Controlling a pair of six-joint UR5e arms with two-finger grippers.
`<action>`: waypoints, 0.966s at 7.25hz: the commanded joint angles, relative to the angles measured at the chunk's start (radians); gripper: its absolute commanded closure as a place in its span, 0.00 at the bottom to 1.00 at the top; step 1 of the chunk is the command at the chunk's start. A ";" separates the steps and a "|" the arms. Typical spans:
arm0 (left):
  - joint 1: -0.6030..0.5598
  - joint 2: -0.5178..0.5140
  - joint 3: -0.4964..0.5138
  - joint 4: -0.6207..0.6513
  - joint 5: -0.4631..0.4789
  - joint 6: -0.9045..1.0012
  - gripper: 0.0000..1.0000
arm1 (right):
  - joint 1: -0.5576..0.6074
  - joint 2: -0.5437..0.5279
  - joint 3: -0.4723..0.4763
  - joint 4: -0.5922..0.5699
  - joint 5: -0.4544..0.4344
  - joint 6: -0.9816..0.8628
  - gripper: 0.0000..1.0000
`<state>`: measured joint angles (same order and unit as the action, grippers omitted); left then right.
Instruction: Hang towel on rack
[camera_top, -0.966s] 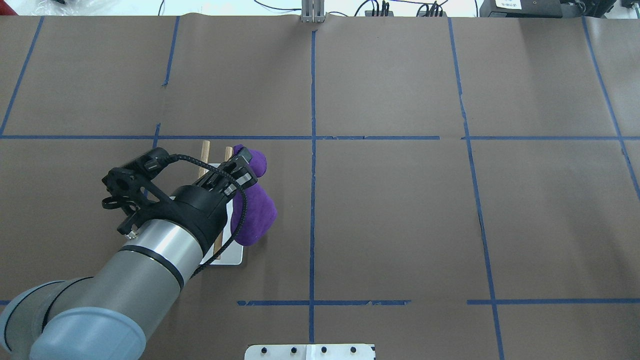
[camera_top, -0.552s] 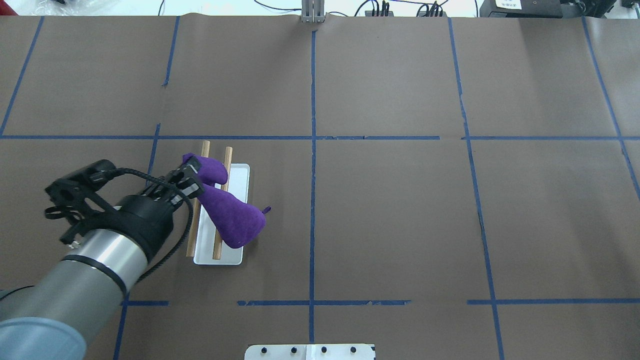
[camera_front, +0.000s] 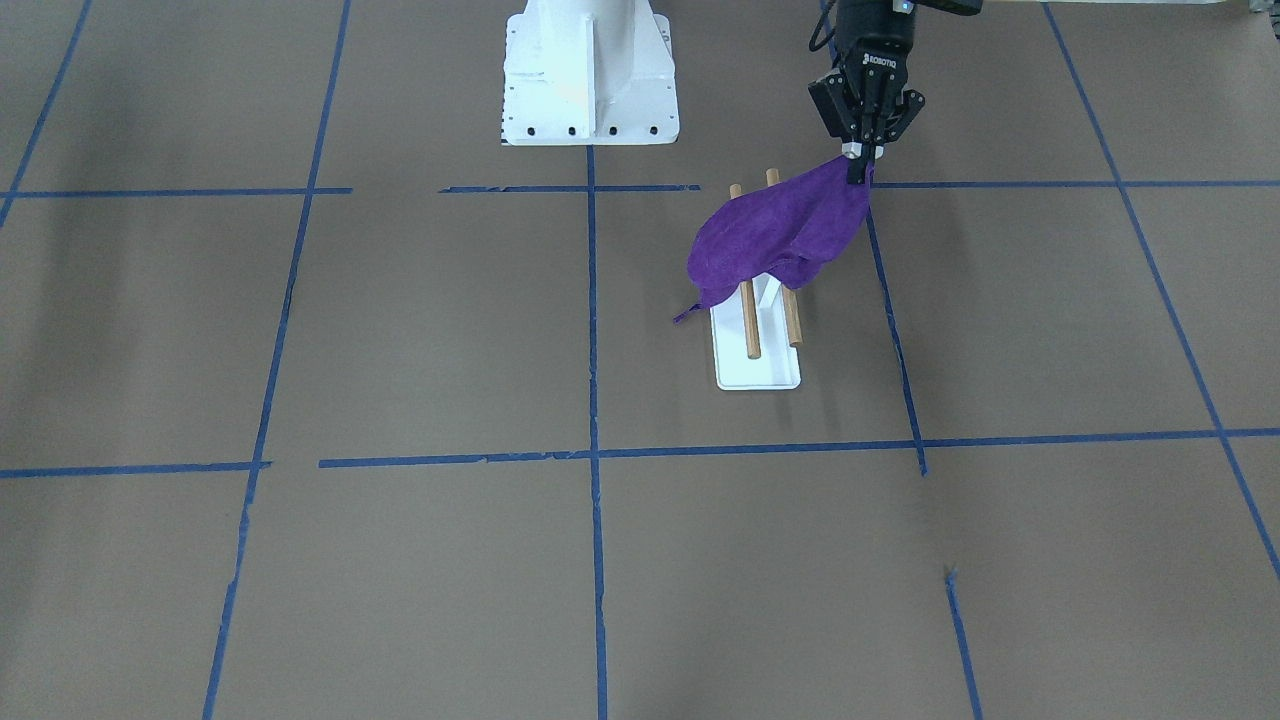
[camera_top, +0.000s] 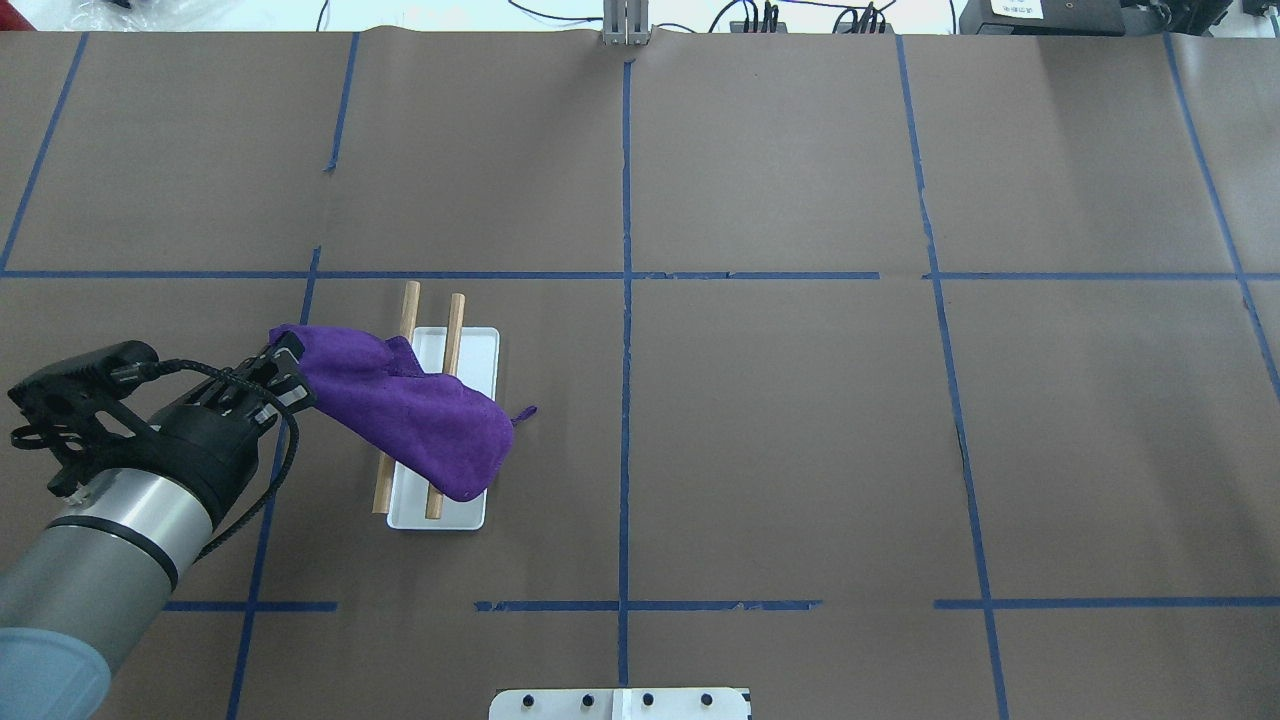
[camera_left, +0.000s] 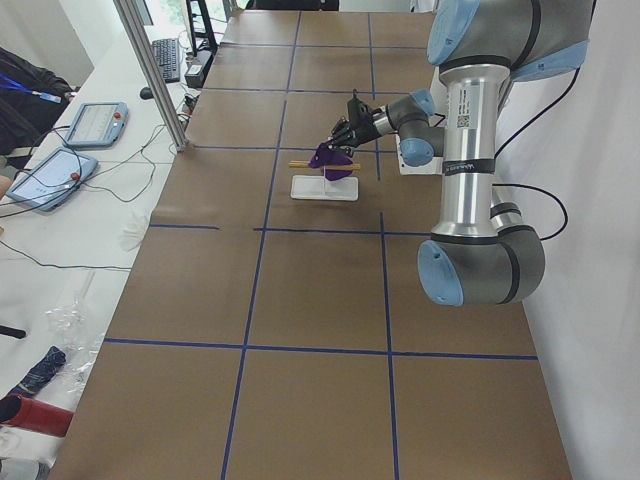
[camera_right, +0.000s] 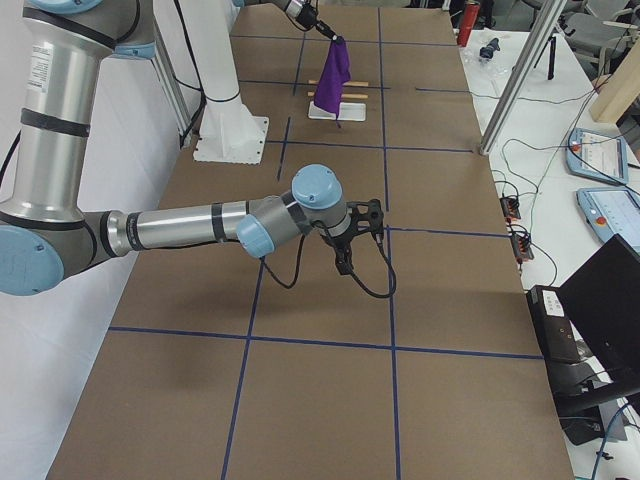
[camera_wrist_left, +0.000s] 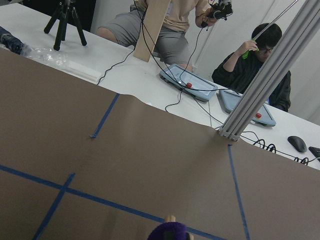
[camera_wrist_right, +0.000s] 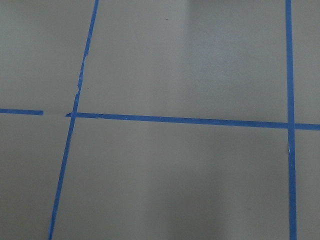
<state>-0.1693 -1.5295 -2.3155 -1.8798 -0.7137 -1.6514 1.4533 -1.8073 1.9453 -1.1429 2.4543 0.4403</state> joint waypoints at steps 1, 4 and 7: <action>-0.001 0.024 0.079 -0.005 0.000 -0.001 1.00 | 0.007 -0.004 0.001 0.000 0.017 0.000 0.00; -0.003 0.031 0.160 -0.006 -0.001 0.001 1.00 | 0.009 -0.003 0.003 0.000 0.020 0.000 0.00; -0.003 0.031 0.168 -0.012 -0.007 0.001 0.01 | 0.010 0.000 0.004 0.000 0.022 0.000 0.00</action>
<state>-0.1713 -1.4978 -2.1506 -1.8877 -0.7183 -1.6500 1.4628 -1.8078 1.9486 -1.1432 2.4746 0.4403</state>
